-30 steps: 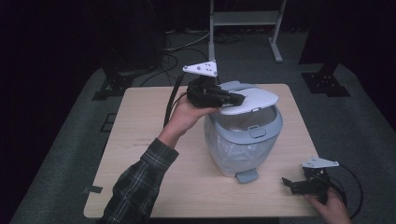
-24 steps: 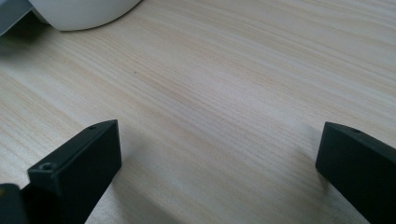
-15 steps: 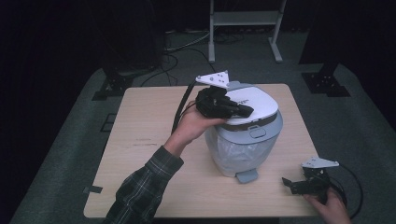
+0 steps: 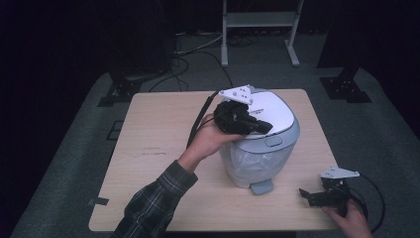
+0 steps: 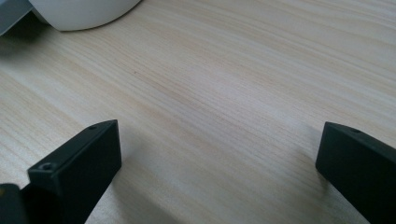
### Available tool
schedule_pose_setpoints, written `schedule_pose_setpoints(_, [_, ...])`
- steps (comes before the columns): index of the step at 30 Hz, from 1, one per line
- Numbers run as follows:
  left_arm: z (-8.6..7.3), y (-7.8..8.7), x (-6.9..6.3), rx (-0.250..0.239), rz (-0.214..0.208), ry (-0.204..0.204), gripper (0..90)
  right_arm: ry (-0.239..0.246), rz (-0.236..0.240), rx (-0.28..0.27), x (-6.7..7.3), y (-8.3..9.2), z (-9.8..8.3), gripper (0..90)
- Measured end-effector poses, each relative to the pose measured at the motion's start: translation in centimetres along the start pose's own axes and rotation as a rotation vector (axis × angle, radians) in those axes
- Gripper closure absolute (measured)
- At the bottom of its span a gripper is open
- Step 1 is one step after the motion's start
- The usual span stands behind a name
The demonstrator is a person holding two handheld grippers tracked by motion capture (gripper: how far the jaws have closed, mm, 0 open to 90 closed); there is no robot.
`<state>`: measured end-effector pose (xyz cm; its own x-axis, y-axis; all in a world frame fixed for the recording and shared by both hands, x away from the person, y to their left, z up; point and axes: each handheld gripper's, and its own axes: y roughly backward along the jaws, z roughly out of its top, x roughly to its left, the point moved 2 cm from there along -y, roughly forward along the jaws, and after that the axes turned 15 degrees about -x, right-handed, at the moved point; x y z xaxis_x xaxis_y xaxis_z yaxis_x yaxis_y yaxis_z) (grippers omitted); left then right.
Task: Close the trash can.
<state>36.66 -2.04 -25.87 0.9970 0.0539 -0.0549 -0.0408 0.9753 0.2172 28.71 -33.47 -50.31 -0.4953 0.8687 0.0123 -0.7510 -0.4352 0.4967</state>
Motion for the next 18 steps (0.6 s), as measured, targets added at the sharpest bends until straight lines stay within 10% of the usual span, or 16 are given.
schedule_pose_setpoints(15, [-0.32,-0.64,-0.42,0.019,0.014,-0.036,90.0,0.002,0.003,0.000,0.00,0.03,-0.02,0.0])
schedule_pose_setpoints(18, [-0.35,-0.43,-0.15,-0.006,0.034,-0.012,76.3,0.002,0.003,0.000,0.00,0.03,-0.02,0.0])
